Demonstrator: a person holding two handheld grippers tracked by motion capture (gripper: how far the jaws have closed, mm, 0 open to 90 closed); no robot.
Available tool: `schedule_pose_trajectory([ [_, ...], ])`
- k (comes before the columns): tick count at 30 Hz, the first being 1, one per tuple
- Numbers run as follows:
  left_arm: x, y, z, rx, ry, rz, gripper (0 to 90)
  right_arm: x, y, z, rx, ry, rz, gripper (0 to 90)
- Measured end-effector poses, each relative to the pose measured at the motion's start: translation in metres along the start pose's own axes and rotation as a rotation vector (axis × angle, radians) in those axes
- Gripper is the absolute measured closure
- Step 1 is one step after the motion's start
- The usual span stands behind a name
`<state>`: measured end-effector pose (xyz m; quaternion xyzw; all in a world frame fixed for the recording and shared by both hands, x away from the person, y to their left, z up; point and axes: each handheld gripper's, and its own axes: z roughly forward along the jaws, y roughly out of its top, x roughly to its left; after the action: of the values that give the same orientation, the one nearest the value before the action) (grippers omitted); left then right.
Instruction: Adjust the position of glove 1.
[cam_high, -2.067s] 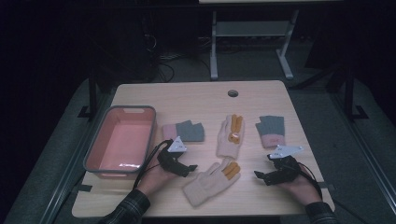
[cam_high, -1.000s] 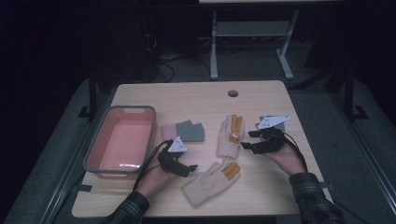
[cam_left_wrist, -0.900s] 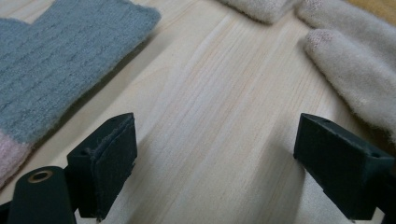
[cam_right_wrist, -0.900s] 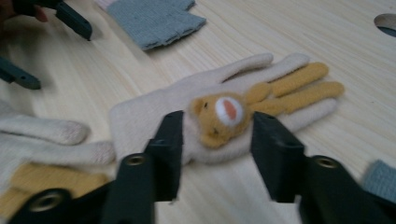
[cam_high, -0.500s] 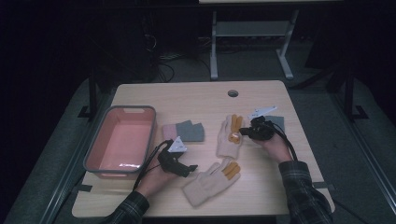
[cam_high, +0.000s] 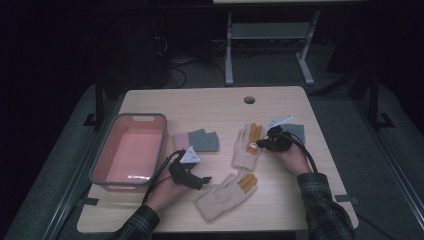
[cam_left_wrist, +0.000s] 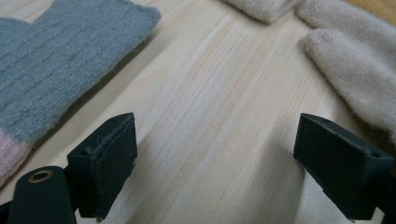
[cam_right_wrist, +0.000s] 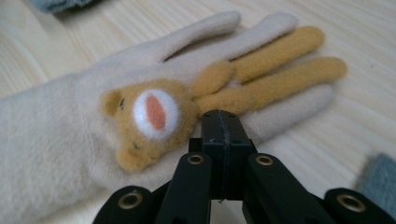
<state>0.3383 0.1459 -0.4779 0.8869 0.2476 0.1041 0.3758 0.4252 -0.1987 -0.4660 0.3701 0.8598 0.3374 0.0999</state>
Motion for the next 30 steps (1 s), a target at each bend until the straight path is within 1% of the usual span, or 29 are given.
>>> schedule_pose_trajectory([
  [1,0.000,0.000,0.000,0.000,0.000,0.000,12.7,0.000,0.000,0.000,0.000,0.000,0.000,90.0],
  [2,0.000,0.000,0.000,0.000,0.000,0.000,12.7,0.001,-0.001,-0.003,0.018,-0.006,-0.006,90.0],
  [3,0.000,0.000,0.000,0.000,0.000,0.000,12.7,0.001,-0.001,-0.003,0.018,-0.006,-0.006,90.0],
  [4,0.000,0.000,0.000,0.000,0.000,-0.001,12.7,0.003,-0.003,-0.006,0.024,-0.015,-0.015,90.0],
  [10,0.000,0.000,0.000,-0.002,0.001,-0.001,12.7,0.007,-0.011,-0.015,0.047,-0.026,-0.015,90.0],
  [11,0.000,0.000,0.000,-0.002,0.001,-0.001,12.7,0.008,-0.014,-0.019,0.064,-0.025,-0.018,90.0],
  [13,0.000,0.000,0.000,-0.002,0.001,-0.001,12.7,0.009,-0.015,-0.021,0.069,-0.028,-0.023,90.0],
  [17,0.000,0.000,0.000,-0.002,0.001,-0.001,12.7,0.015,-0.023,-0.028,0.075,-0.027,-0.035,90.0],
  [20,0.000,0.000,0.000,-0.003,0.001,-0.001,12.7,0.015,-0.023,-0.030,0.060,-0.035,-0.035,89.8],
  [21,0.000,0.000,0.000,-0.002,0.001,-0.001,12.7,0.015,-0.023,-0.033,0.046,-0.036,-0.026,86.8],
  [22,0.000,0.000,0.000,-0.002,0.001,-0.001,12.7,0.015,-0.023,-0.033,0.046,-0.036,-0.026,86.8],
  [23,0.000,0.000,0.000,-0.002,0.001,-0.001,12.7,0.015,-0.022,-0.036,0.029,-0.030,-0.015,83.4],
  [24,0.000,0.000,0.000,-0.001,0.001,-0.002,12.7,0.015,-0.019,-0.042,-0.008,-0.002,0.012,77.1],
  [25,0.000,0.000,0.000,-0.001,0.001,-0.002,12.7,0.015,-0.019,-0.042,-0.008,-0.002,0.012,77.1],
  [27,0.000,0.000,0.000,-0.002,0.001,-0.002,12.7,0.018,-0.017,-0.046,-0.033,0.012,0.020,70.5],
  [28,0.000,0.000,0.000,-0.002,0.001,-0.002,12.7,0.019,-0.016,-0.046,-0.041,0.015,0.013,66.0],
  [29,0.000,0.000,0.000,-0.002,0.001,-0.002,12.7,0.023,-0.014,-0.046,-0.051,0.027,0.022,56.4],
  [30,0.000,0.000,0.000,-0.002,0.001,-0.002,12.7,0.024,-0.014,-0.045,-0.052,0.031,0.019,53.0],
])
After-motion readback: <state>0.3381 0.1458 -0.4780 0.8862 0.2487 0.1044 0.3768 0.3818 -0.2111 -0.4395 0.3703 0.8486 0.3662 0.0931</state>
